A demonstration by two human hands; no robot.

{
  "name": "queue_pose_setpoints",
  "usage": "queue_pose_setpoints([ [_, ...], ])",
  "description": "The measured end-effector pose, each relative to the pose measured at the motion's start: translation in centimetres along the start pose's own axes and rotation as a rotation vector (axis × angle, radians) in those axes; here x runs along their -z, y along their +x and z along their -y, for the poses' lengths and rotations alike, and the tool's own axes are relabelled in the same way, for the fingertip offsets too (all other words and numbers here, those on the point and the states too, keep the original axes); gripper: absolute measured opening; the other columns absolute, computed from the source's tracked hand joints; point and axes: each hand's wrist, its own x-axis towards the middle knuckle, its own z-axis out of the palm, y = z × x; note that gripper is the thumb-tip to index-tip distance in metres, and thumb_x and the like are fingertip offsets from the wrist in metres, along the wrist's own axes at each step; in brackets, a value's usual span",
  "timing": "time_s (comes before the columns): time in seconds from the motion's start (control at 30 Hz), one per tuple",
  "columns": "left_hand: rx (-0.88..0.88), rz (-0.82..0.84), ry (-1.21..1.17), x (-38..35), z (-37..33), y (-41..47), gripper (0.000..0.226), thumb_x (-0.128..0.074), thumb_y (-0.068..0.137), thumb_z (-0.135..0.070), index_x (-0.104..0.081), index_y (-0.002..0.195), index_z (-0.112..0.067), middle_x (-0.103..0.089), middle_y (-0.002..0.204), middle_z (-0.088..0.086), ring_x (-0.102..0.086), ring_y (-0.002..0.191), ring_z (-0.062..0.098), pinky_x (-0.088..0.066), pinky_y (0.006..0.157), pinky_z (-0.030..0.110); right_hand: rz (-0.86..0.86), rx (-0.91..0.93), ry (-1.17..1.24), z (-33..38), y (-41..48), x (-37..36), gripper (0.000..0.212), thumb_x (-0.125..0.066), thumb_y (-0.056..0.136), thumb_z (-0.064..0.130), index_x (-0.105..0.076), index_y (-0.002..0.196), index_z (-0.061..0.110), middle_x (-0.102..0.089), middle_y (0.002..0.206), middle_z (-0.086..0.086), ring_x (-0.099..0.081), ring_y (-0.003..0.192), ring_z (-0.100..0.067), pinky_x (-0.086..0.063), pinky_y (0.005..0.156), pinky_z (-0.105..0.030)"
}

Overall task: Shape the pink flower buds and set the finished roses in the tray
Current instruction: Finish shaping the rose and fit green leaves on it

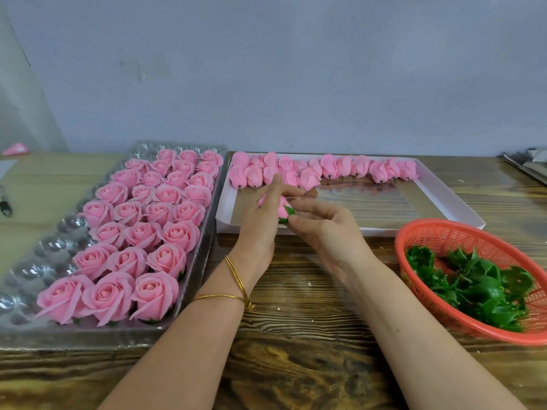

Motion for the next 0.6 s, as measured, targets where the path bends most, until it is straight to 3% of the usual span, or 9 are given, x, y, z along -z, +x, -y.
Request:
queue_pose_setpoints([
  [0.13, 0.01, 0.003, -0.022, 0.16, -0.04, -0.02, 0.044, -0.044, 0.099, -0.046, -0.074, 0.078, -0.021, -0.072, 0.085, 0.004, -0.068, 0.084, 0.013, -0.053, 0.074, 0.025, 0.086, -0.097, 0.151, 0.36, 0.07, 0.19, 0.024, -0.05, 0.09, -0.013, -0.072, 0.087, -0.003, -0.073, 0.091, -0.012, -0.071, 0.085, -0.015, -0.057, 0.077, -0.021],
  [0.27, 0.011, 0.023, -0.028, 0.19, -0.2, -0.13, 0.043, -0.044, 0.098, -0.046, -0.077, 0.079, -0.026, -0.074, 0.083, -0.006, -0.069, 0.083, 0.006, -0.054, 0.071, 0.019, 0.092, -0.171, 0.136, 0.32, 0.04, 0.51, 0.02, -0.052, 0.092, -0.008, -0.066, 0.106, -0.007, -0.07, 0.099, -0.015, -0.07, 0.086, -0.02, -0.059, 0.081, -0.028],
  [0.43, 0.036, 0.022, -0.028, 0.18, -0.39, -0.05, 0.039, -0.045, 0.098, -0.045, -0.078, 0.088, -0.028, -0.072, 0.094, -0.005, -0.063, 0.109, 0.02, -0.049, 0.1, 0.042, 0.049, -0.16, 0.19, 0.41, -0.15, 0.39, 0.02, -0.057, 0.086, -0.015, -0.068, 0.098, -0.002, -0.074, 0.086, -0.013, -0.073, 0.08, -0.019, -0.06, 0.075, -0.027],
  [0.6, 0.066, 0.032, -0.003, 0.15, -0.47, -0.11, 0.035, -0.046, 0.099, -0.044, -0.078, 0.093, -0.031, -0.07, 0.101, -0.004, -0.065, 0.103, 0.015, -0.049, 0.099, 0.043, 0.02, -0.064, 0.117, 0.19, -0.24, 0.16, 0.028, -0.06, 0.078, -0.022, -0.068, 0.09, 0.002, -0.074, 0.079, -0.01, -0.072, 0.074, -0.017, -0.057, 0.066, -0.022],
])
